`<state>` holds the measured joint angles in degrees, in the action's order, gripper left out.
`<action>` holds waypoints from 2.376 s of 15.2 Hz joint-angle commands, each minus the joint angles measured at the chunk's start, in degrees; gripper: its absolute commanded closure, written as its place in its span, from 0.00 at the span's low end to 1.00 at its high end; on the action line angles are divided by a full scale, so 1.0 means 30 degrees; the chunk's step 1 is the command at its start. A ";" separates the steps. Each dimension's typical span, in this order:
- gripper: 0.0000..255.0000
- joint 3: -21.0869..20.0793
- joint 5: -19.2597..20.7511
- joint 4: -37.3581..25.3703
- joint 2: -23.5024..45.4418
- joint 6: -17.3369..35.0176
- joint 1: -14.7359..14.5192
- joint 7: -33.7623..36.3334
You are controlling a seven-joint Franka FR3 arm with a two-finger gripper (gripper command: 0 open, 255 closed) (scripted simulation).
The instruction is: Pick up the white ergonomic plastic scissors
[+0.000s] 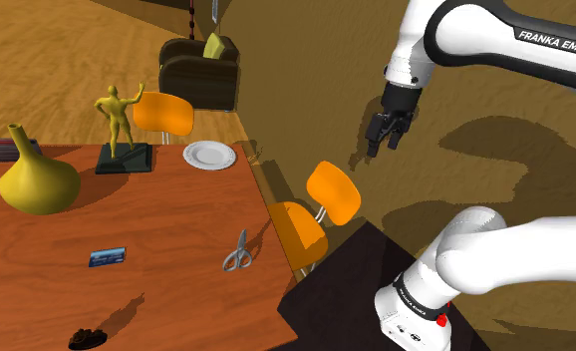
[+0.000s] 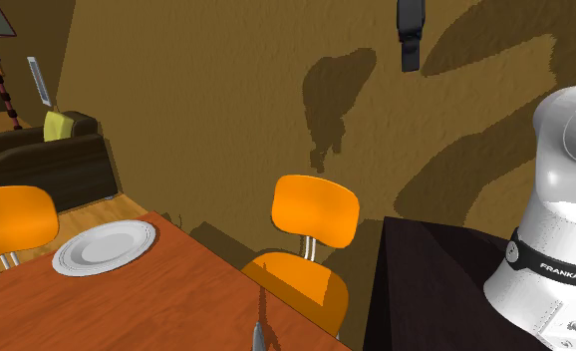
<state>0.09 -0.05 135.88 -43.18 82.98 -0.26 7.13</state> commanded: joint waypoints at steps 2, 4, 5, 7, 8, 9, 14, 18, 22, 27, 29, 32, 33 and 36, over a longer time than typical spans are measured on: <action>0.00 0.0095 -0.0013 0.0656 -0.0052 0.0866 -0.0220 -0.0530; 0.00 0.0289 -0.0053 0.1896 -0.0056 0.2623 -0.0675 -0.1582; 0.00 0.0386 -0.0081 0.2478 -0.0006 0.3516 -0.0907 -0.2108; 0.00 0.0580 -0.0159 0.3568 0.0204 0.5331 -0.1383 -0.3165; 0.00 0.0678 -0.0208 0.4074 0.0366 0.6256 -0.1629 -0.3696; 0.00 0.0774 -0.0268 0.4553 0.0568 0.7191 -0.1877 -0.4233; 0.00 0.1278 -0.0735 0.6516 0.2201 1.2036 -0.3251 -0.7017; 0.00 0.1755 -0.1439 0.7519 0.4262 1.6061 -0.4600 -0.9474; 0.00 0.2401 -0.2750 0.7963 0.6913 2.0064 -0.6359 -1.2387; 0.00 0.3635 -0.6546 0.7631 1.0789 2.4567 -0.9578 -1.7682; 0.00 0.4155 -0.9475 0.7128 1.2449 2.5951 -1.1180 -2.0904; 0.00 0.3981 -1.5537 0.5809 1.5007 2.7190 -1.2799 -2.7155; 0.00 0.3607 -1.7601 0.5251 1.5836 2.7401 -1.2963 -2.9335; 0.00 0.1873 -2.2862 0.3463 1.8145 2.7788 -1.2531 -3.5339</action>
<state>7.51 -61.73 148.25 8.47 165.83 -38.40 -90.81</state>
